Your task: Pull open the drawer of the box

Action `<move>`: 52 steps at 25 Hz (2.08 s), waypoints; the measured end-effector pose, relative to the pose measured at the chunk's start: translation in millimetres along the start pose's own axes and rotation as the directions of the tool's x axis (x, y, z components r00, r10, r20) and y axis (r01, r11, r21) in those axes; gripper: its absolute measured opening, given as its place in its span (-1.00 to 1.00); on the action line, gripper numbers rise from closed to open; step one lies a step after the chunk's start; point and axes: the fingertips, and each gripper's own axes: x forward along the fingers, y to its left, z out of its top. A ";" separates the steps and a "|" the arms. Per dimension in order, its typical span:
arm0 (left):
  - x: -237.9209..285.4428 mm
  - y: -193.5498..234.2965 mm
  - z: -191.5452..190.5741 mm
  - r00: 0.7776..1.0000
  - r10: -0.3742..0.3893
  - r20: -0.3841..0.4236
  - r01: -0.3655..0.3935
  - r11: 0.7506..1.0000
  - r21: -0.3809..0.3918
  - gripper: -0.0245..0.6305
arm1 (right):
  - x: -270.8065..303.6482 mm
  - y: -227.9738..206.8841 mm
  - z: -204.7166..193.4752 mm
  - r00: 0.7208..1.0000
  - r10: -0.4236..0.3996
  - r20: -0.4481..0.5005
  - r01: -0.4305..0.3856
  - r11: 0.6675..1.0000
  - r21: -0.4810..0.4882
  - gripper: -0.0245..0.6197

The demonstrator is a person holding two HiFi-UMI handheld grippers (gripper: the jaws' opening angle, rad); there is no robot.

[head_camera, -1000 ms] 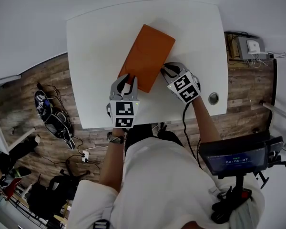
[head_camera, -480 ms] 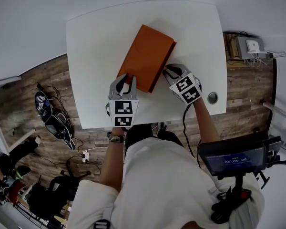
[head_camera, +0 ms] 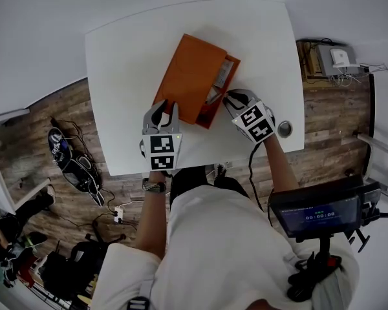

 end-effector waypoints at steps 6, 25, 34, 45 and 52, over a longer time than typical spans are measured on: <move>1.6 -1.3 1.5 1.000 0.014 -0.002 -0.014 1.000 -0.001 -0.68 | -9.9 -6.8 -12.2 1.000 -0.008 -0.003 0.008 1.000 0.010 -0.71; 3.6 -2.8 -1.1 0.999 0.043 0.004 -0.043 0.999 -0.001 -0.70 | -24.8 -8.3 -33.6 1.000 -0.020 -0.006 0.020 0.999 0.035 -0.71; 4.9 -2.5 -0.5 0.999 0.045 0.003 -0.045 0.999 -0.003 -0.70 | -24.6 -9.7 -33.8 1.000 -0.017 -0.007 0.017 0.999 0.044 -0.71; 4.4 -3.8 0.2 0.999 0.044 0.001 -0.044 0.999 -0.004 -0.70 | -27.2 -10.1 -32.7 1.000 -0.010 -0.005 0.010 0.999 0.050 -0.71; 3.0 -4.4 0.5 0.999 0.044 0.002 -0.044 0.999 -0.005 -0.70 | -27.5 -10.1 -31.9 1.000 0.000 -0.005 0.000 0.999 0.054 -0.71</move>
